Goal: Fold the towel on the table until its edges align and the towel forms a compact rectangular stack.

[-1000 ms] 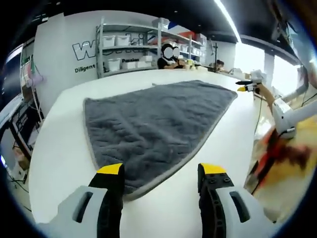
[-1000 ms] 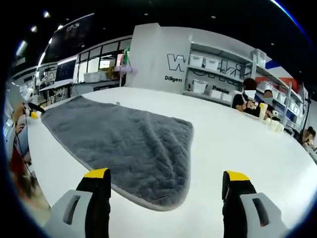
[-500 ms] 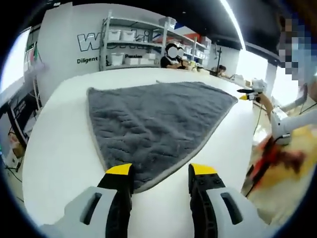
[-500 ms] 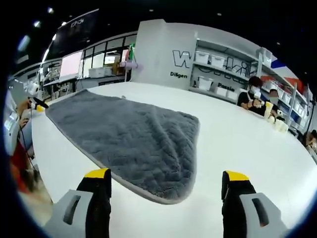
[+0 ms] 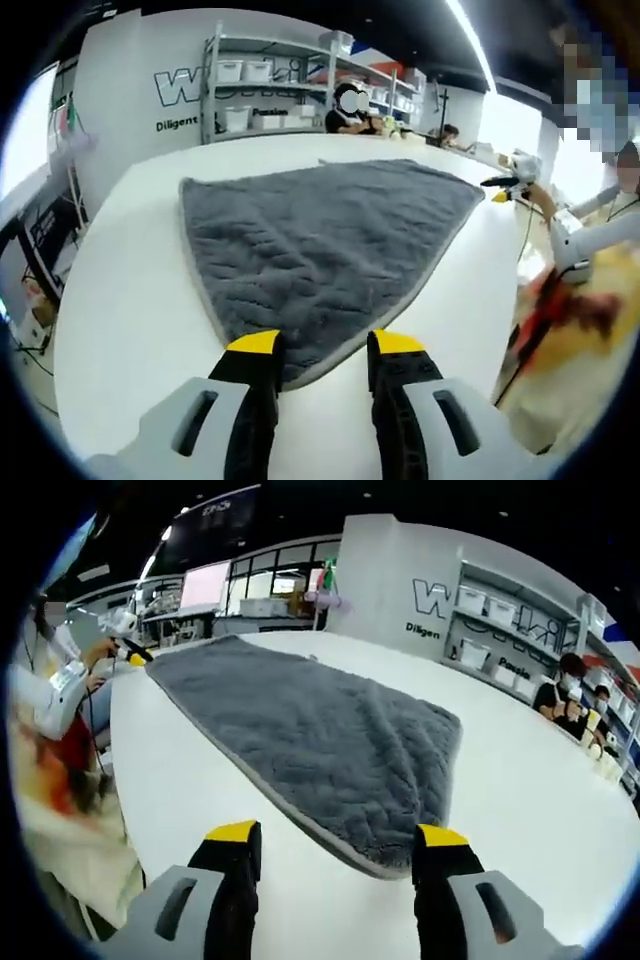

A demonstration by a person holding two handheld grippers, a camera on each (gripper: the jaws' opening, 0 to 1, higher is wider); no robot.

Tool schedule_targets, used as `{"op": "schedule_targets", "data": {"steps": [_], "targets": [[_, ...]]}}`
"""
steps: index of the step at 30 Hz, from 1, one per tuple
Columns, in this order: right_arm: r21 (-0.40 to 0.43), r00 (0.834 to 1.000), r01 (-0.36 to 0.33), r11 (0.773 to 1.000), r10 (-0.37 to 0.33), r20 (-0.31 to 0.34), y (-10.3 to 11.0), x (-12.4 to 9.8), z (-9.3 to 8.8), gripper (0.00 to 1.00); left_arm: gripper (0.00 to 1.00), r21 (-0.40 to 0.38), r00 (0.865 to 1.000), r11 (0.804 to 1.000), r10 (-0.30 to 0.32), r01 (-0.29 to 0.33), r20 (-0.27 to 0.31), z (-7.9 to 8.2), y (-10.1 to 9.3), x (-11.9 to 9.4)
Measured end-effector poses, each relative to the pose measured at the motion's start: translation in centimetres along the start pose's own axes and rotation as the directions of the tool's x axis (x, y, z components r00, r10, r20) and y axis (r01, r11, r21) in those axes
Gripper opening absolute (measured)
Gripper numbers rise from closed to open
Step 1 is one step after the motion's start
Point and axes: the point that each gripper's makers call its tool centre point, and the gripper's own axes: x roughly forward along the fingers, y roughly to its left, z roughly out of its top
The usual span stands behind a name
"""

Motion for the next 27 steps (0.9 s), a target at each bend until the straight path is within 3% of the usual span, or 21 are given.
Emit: {"op": "schedule_targets", "data": {"steps": [4, 11, 18, 27], "targets": [[-0.017, 1.000, 0.002, 1.000, -0.002, -0.003, -0.4, 0.1, -0.2, 0.37, 0.27, 0.018, 1.000, 1.000, 0.013, -0.013, -0.004, 0.0, 0.3, 0.0], [-0.014, 1.000, -0.011, 1.000, 0.011, -0.004, -1.1, 0.1, -0.6, 0.30, 0.23, 0.058, 1.000, 0.998, 0.023, -0.023, 0.000, -0.1, 0.8, -0.1], [-0.005, 0.999, -0.024, 1.000, 0.024, -0.022, -0.8, 0.2, -1.1, 0.14, 0.20, 0.095, 1.000, 0.995, 0.031, -0.030, -0.003, -0.1, 1.2, -0.3], [-0.024, 1.000, -0.019, 1.000, 0.019, -0.020, -1.1, 0.2, -1.4, 0.02, 0.06, 0.140, 0.999, 0.990, 0.040, -0.035, -0.029, 0.1, 1.3, -0.1]]}}
